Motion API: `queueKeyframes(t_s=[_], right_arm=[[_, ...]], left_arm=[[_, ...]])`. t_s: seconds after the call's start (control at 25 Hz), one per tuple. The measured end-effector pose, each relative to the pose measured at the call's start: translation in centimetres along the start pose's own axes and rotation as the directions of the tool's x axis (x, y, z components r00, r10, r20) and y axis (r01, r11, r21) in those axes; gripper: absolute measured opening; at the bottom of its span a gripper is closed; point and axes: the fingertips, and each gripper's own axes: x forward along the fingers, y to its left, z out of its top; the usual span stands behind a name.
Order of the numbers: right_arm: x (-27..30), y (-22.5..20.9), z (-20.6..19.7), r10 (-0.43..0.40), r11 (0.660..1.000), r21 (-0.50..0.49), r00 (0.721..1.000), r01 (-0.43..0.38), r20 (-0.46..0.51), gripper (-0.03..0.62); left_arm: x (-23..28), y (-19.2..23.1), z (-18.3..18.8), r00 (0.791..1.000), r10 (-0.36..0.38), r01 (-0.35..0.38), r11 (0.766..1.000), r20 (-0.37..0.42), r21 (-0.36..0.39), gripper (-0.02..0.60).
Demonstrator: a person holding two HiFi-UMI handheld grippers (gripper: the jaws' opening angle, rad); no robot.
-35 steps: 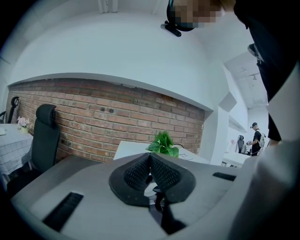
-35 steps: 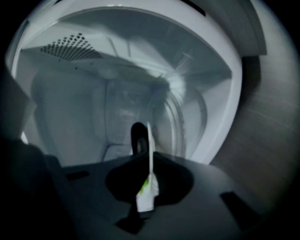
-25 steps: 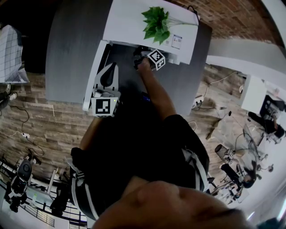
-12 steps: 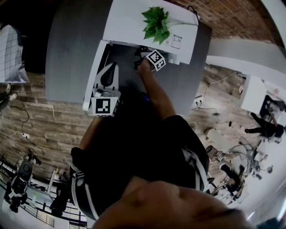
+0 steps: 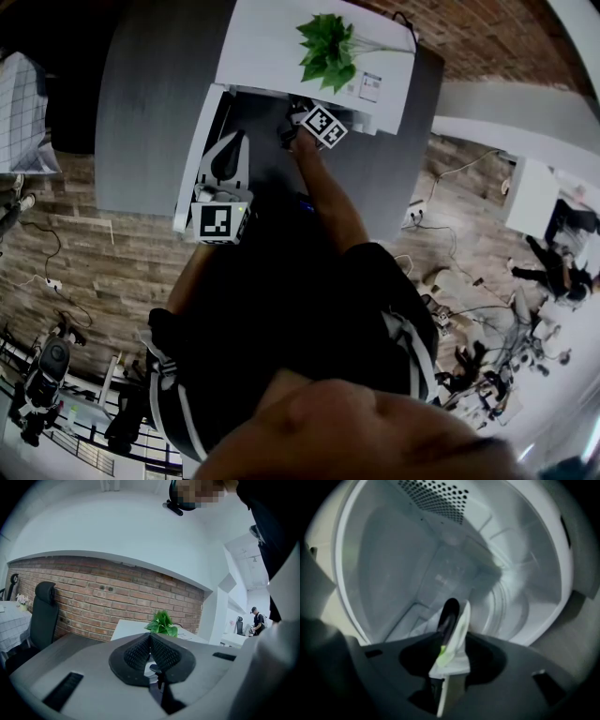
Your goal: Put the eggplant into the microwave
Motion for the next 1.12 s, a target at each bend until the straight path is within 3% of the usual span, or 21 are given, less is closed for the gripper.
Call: queueKeyframes(t_s=[0.48,0.68,0.88,1.12], right_arm=[[0.1,0.5,-1.2,-0.003,0.97,-0.241,0.988,-0.034,-0.153,0.224],[0.1,0.5,-2.2,-0.048,0.922,-0.384,0.971,-0.047,-0.234,0.235],[0.1,0.5,-2.8,-0.068,0.881,-0.467,0.954,-0.079,-0.291,0.241],[0.0,0.6,-3.2,-0.112,0.802,-0.587,0.937,-0.112,-0.332,0.242]], left_arm=[[0.1,0.0,-0.2,1.0,-0.013,0.013,1.0,0.0,0.006,0.035],[0.1,0.0,-0.4,1.0,-0.02,0.02,1.0,-0.002,0.017,0.035],[0.2,-0.1,-0.5,1.0,-0.023,0.024,1.0,-0.005,0.011,0.035],[0.3,-0.1,-0.5,1.0,-0.024,0.024,1.0,-0.008,0.008,0.035]])
